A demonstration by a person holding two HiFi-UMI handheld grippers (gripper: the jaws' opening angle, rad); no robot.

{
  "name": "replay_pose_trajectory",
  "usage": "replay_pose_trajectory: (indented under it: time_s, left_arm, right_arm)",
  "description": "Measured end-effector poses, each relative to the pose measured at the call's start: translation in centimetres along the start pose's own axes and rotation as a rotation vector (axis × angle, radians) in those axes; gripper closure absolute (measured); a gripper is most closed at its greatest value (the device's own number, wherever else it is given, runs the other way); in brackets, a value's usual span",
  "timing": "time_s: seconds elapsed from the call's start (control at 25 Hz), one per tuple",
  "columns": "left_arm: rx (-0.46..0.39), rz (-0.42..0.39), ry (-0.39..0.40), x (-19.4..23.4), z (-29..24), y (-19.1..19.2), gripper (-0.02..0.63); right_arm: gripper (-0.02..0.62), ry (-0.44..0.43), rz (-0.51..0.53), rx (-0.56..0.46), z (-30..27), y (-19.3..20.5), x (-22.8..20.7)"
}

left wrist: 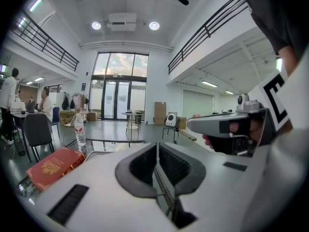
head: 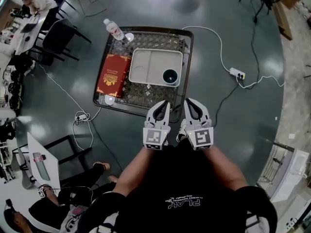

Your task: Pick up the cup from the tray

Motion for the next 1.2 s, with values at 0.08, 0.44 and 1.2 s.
replay_pose_trajectory:
  time_s: [0.08, 0.44, 1.2]
  left_arm:
    - [0.008, -0.001, -0.017, 0.1, -0.5, 0.2, 0.589]
    - [0.022, 0.013, -0.057, 1.9, -3.3, 2.7, 0.425]
    - [0.121, 0.046, -0.079, 8.4, -11.4, 10.5, 0.181]
  right_arm:
    - [0.586, -0.011, 0.004, -0.013, -0.4, 0.1, -0.5]
    - [0.586, -0.054, 0.042, 0.000, -2.6, 0.9, -1.1]
    - [0.586, 0.086, 0.002, 0.069, -5.5, 3.0, -2.0]
Point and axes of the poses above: the fingertips, and each gripper's own axes: z backward along the fingers, x to its left, y out of its underside, the point moved 4 cm from there along z, backward along the fingers, and after that the axes turned 15 degrees about y, right-handed, at the moved point
